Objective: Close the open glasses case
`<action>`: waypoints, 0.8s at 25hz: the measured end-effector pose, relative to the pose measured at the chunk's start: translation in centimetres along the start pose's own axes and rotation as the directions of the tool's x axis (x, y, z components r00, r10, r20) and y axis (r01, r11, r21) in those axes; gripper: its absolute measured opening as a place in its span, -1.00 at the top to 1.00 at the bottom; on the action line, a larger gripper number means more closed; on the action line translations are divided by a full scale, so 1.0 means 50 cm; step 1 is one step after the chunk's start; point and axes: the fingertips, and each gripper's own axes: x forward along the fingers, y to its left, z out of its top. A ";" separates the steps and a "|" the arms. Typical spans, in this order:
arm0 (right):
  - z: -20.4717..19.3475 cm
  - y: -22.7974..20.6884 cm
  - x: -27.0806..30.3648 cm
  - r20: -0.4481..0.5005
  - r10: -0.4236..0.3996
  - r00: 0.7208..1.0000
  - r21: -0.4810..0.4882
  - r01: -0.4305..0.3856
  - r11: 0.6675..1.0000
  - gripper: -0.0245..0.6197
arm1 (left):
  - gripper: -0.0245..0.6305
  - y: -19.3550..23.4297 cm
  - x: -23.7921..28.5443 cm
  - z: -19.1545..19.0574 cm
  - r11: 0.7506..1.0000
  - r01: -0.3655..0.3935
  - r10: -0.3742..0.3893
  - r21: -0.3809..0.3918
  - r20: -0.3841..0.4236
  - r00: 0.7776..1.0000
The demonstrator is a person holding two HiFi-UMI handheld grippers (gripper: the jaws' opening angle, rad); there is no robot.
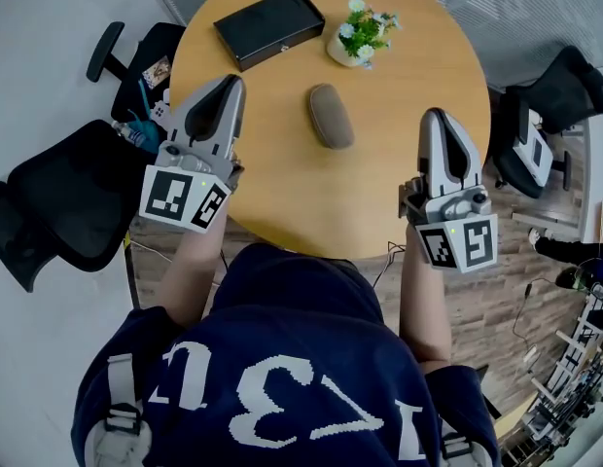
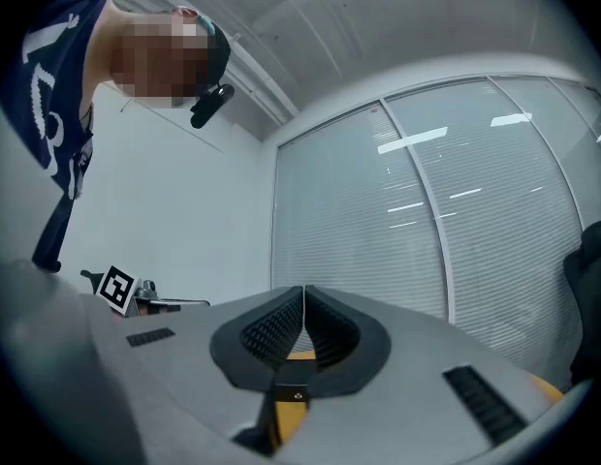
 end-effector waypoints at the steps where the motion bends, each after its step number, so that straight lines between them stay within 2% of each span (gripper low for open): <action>1: -0.004 -0.005 -0.001 -0.005 -0.002 1.000 -0.008 0.002 1.000 0.84 | 0.85 -0.002 0.000 -0.008 1.000 -0.008 0.008 -0.003 -0.003 1.000; 5: -0.033 -0.025 -0.007 -0.029 -0.025 0.999 -0.018 0.025 1.000 0.84 | 0.85 -0.004 -0.003 -0.037 0.999 -0.047 0.046 -0.007 -0.019 0.999; 9: -0.094 -0.026 0.007 -0.096 0.023 0.995 0.015 -0.022 1.000 0.83 | 0.85 -0.009 -0.001 -0.043 0.998 -0.060 0.060 0.025 -0.037 0.997; 10: -0.118 -0.026 0.012 -0.122 0.032 0.992 0.025 -0.030 0.999 0.80 | 0.85 -0.009 0.000 -0.046 0.997 -0.063 0.065 0.035 -0.043 0.997; 12: -0.174 -0.028 0.020 -0.178 0.041 0.983 0.038 -0.035 0.999 0.58 | 0.85 -0.007 0.001 -0.055 0.997 -0.071 0.072 0.034 -0.052 0.996; 13: -0.204 -0.027 0.021 -0.206 0.047 0.977 0.042 -0.039 0.998 0.55 | 0.85 -0.007 0.002 -0.063 0.997 -0.073 0.074 0.025 -0.057 0.996; 16: -0.304 -0.017 0.022 -0.310 0.084 0.947 0.047 -0.073 0.996 0.47 | 0.85 -0.010 0.005 -0.085 0.998 -0.070 0.070 0.004 -0.084 0.994; 20: -0.459 0.004 0.016 -0.488 0.136 0.862 0.078 -0.112 0.991 0.30 | 0.85 -0.010 0.006 -0.107 0.997 -0.073 0.072 -0.003 -0.116 0.991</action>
